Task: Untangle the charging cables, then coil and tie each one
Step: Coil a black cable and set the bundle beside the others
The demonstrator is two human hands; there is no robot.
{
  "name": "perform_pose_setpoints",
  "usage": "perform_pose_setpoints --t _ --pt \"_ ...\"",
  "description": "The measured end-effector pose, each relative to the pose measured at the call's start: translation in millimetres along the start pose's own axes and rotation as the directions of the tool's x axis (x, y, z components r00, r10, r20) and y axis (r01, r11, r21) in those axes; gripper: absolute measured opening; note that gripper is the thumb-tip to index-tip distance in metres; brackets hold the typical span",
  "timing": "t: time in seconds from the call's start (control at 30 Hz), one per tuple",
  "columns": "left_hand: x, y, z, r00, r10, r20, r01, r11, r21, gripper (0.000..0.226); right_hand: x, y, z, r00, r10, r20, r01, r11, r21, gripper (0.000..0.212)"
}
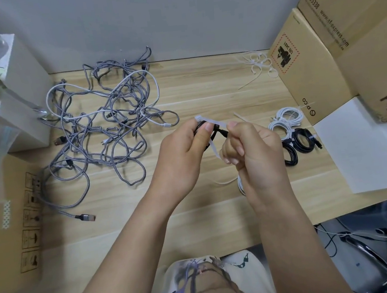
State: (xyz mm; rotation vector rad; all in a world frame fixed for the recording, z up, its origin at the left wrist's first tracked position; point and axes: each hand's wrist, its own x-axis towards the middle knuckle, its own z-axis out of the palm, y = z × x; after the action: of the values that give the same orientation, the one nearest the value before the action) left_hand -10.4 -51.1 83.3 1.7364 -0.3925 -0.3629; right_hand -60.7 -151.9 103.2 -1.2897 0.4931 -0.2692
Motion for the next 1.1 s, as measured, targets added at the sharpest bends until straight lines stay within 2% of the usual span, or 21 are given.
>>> perform_pose_setpoints --t 0.17,0.27,0.33,0.4,0.47,0.53,0.6,0.73,0.83,0.93,1.03,1.1 --pt "-2 -2 1 0.995 0.092 -0.030 -0.083 0.972 0.219 0.014 0 4 4 1.000 0.018 0.007 -0.017 0.999 -0.028 0.046" --pt "-2 -5 -2 0.987 0.131 0.096 -0.158 0.909 0.385 0.014 2 7 3 0.998 0.066 0.014 -0.065 0.996 -0.064 0.054" --pt "0 -8 -7 0.974 0.127 0.186 -0.199 0.873 0.445 0.017 6 8 -2 0.995 0.104 0.005 -0.102 0.987 -0.123 0.050" --pt "2 -11 -15 0.960 0.130 0.249 -0.235 0.859 0.456 0.024 7 7 -8 0.997 0.082 0.001 -0.079 0.966 -0.245 0.042" --pt "4 -14 -20 0.939 0.132 0.319 -0.267 0.864 0.428 0.027 8 5 -13 0.999 0.044 0.012 -0.039 0.950 -0.309 0.022" --pt "4 -14 -22 0.917 0.124 0.378 -0.267 0.896 0.355 0.030 9 1 -16 0.995 0.075 0.062 -0.051 0.947 -0.319 0.003" --pt "3 -12 -20 0.897 0.128 0.423 -0.266 0.921 0.286 0.033 11 0 -17 0.980 0.141 0.141 -0.099 0.958 -0.270 0.003" --pt "1 -11 -15 0.887 0.112 0.449 -0.224 0.952 0.207 0.038 17 5 -18 0.950 0.240 0.202 -0.236 0.971 -0.045 0.006" --pt "1 -16 -16 0.899 0.113 0.422 -0.225 0.948 0.226 0.048 23 11 -19 0.933 0.288 0.217 -0.304 0.952 0.044 0.008" --pt "-4 -14 -11 0.877 0.198 0.437 -0.287 0.947 0.148 0.050 32 21 -19 0.918 0.370 0.143 -0.386 0.916 0.111 0.013" --pt "-10 -9 -6 0.859 0.251 0.446 -0.266 0.963 -0.031 0.047 47 37 -24 0.885 0.466 0.007 -0.455 0.859 0.236 0.016" --pt "-11 -10 -5 0.861 0.254 0.441 -0.258 0.965 -0.051 0.043 53 45 -27 0.877 0.477 -0.054 -0.446 0.852 0.276 0.018"
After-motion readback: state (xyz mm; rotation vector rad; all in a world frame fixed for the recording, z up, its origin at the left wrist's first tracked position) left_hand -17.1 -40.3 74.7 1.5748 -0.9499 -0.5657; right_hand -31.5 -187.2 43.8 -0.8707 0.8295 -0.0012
